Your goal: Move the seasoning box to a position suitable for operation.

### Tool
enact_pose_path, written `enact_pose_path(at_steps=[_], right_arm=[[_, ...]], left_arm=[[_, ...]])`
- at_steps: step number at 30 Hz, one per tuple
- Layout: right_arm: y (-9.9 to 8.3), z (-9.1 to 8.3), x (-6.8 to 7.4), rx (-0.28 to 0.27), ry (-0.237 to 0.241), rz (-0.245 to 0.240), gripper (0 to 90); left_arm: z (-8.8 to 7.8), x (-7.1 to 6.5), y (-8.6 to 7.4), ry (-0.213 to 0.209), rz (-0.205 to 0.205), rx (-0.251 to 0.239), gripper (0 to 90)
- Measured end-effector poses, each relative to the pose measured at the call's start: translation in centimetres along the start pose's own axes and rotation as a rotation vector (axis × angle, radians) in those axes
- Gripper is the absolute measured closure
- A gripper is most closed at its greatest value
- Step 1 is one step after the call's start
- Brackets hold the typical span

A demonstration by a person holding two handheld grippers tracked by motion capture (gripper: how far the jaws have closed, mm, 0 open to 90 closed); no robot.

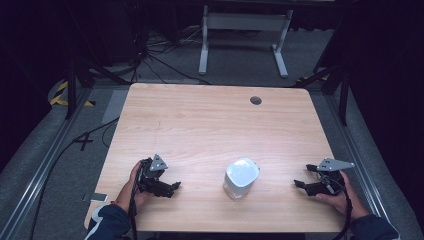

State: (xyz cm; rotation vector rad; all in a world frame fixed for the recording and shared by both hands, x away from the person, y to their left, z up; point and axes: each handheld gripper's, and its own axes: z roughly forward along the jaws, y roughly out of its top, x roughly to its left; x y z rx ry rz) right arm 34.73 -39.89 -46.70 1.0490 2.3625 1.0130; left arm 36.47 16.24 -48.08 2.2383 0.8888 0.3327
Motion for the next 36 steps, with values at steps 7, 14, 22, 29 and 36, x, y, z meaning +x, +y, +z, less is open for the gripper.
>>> enact_pose_path(at_steps=[7, 14, 22, 29, 36], right_arm=[[0.0, 0.0, 0.0, 0.005, -0.001, 0.003, 16.4], [0.4, -0.5, 0.5, 0.032, 0.026, -0.012, 36.4], [1.8, -1.3, 1.5, -0.044, 0.111, -0.080, 77.1], [4.5, -1.6, 2.6, -0.128, 0.176, -0.115, 89.0], [7.5, -1.4, 4.5, -0.165, 0.216, -0.169, 89.6]], left_arm=[[0.0, -0.1, 0.0, 0.000, -0.003, 0.000, 0.5], [-0.1, 0.1, -0.1, -0.012, 0.010, 0.004, 0.3], [-0.3, 0.2, -0.2, -0.014, 0.009, 0.008, 0.5], [-0.4, 0.3, -0.4, -0.011, 0.008, -0.001, 0.5], [-0.4, 0.3, -0.4, -0.011, 0.008, 0.000, 0.5]])
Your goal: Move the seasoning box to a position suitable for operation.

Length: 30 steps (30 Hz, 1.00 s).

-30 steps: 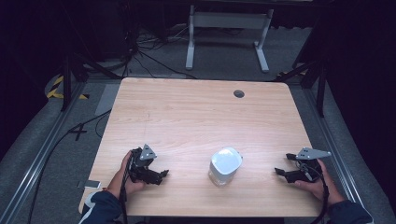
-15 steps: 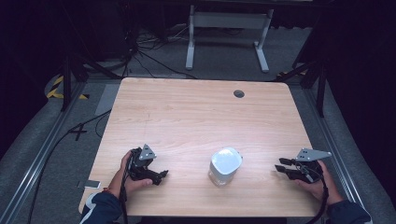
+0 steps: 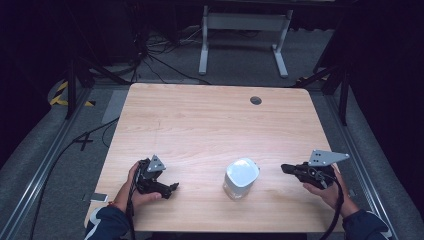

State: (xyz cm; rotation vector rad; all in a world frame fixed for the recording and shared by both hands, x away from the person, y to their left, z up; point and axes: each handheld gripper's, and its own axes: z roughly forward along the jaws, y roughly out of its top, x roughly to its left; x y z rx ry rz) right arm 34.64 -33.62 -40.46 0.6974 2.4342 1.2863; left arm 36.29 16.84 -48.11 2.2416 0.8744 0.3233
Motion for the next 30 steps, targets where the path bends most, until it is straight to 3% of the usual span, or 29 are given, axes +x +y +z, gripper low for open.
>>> enact_pose_path(at_steps=[5, 7, 8, 13, 20, 27, 30], right_arm=[[2.5, 0.6, 0.6, -0.050, 0.028, -0.020, 89.6], [4.1, 0.9, 1.1, -0.077, 0.036, -0.039, 89.7], [5.8, 1.3, 1.8, -0.093, 0.049, -0.059, 89.7], [7.7, 2.6, 3.1, -0.094, 0.096, -0.106, 89.8], [8.5, 3.9, 4.5, -0.042, 0.127, -0.149, 89.8], [7.8, 4.5, 4.1, 0.001, 0.103, -0.153, 89.8], [7.7, 4.5, 3.8, -0.010, 0.105, -0.136, 89.8]], left_arm=[[0.0, 0.0, 0.0, 0.000, 0.000, 0.000, 0.5], [0.0, 0.0, 0.0, 0.000, 0.000, 0.000, 0.5], [0.0, 0.0, 0.0, 0.000, 0.000, 0.000, 0.5], [0.0, 0.0, 0.0, 0.000, 0.000, 0.000, 0.5], [0.0, 0.0, 0.0, -0.002, 0.002, -0.003, 0.4], [0.1, 0.0, 0.0, -0.005, 0.003, -0.005, 0.5], [0.1, 0.0, 0.0, -0.005, 0.003, -0.005, 0.4]])
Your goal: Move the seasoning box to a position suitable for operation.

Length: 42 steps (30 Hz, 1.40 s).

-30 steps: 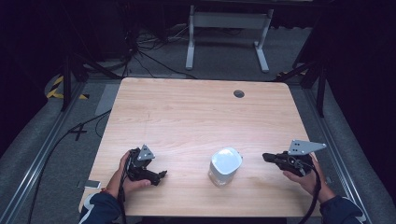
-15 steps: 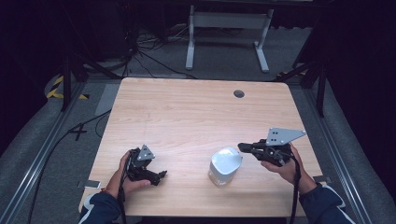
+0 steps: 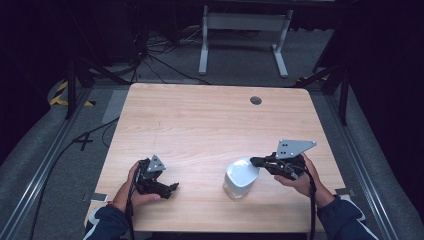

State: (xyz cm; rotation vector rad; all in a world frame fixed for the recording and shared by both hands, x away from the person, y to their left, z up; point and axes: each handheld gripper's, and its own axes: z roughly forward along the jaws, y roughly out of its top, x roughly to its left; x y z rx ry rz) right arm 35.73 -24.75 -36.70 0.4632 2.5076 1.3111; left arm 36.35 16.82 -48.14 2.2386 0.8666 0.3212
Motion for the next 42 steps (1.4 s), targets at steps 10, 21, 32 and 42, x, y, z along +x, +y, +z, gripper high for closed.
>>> enact_pose_path(at_steps=[10, 21, 32, 42], right_arm=[[-0.1, 0.1, 0.0, -0.008, -0.003, 0.015, 89.9], [-0.5, 0.0, -0.5, -0.020, -0.010, 0.053, 89.9], [-0.8, 0.1, -0.6, -0.010, -0.023, 0.048, 89.8], [-0.8, 0.1, -0.5, -0.008, -0.025, 0.043, 89.8]], left_arm=[[-0.2, -0.1, 0.0, 0.006, 0.002, 0.005, 1.8], [-1.8, -2.3, 1.8, -0.014, 0.085, -0.121, 39.3], [-3.0, -6.1, 6.6, -0.106, 0.144, -0.283, 52.6], [-2.3, -10.2, 10.7, -0.214, 0.266, -0.328, 76.5]])
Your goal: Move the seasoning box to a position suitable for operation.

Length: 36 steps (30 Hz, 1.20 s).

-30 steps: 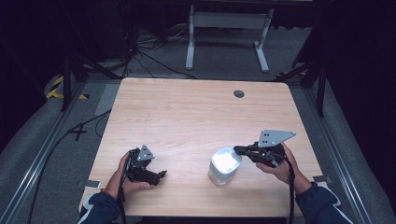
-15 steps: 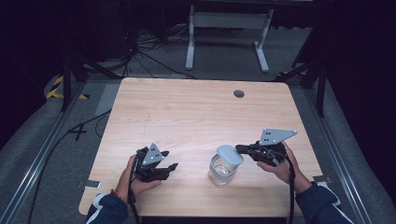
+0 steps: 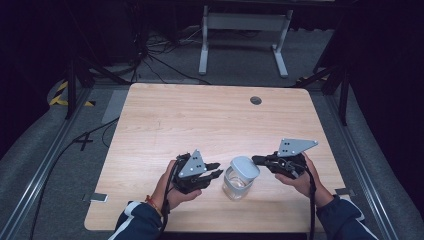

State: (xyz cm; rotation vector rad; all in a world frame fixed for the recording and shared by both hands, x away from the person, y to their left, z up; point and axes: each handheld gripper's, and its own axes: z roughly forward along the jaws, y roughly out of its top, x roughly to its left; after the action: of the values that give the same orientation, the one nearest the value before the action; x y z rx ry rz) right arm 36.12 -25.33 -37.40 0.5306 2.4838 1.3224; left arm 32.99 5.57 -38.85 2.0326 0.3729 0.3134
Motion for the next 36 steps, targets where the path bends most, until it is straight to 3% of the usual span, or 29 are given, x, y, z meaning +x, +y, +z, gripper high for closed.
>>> enact_pose_path(at_steps=[4, 6, 13, 29, 36], right_arm=[[0.0, 0.0, 0.0, 0.001, 0.001, -0.004, 89.8], [-0.1, 0.0, 0.0, 0.002, 0.002, 0.000, 89.8], [-0.1, 0.0, 0.0, -0.003, 0.005, -0.005, 89.8], [-0.5, 0.0, 0.0, 0.015, 0.013, -0.002, 89.5], [-0.9, -0.5, 0.0, 0.029, -0.002, -0.005, 89.5]], left_arm=[[0.5, -0.2, 0.5, -0.022, 0.006, -0.005, 82.2], [0.9, -0.1, 0.6, -0.020, 0.012, 0.002, 89.7], [1.1, -0.1, 0.9, -0.038, 0.018, -0.002, 89.9], [1.8, -0.2, 2.4, -0.034, 0.063, -0.012, 89.8], [2.7, 0.1, 3.8, -0.061, 0.074, -0.031, 89.3]])
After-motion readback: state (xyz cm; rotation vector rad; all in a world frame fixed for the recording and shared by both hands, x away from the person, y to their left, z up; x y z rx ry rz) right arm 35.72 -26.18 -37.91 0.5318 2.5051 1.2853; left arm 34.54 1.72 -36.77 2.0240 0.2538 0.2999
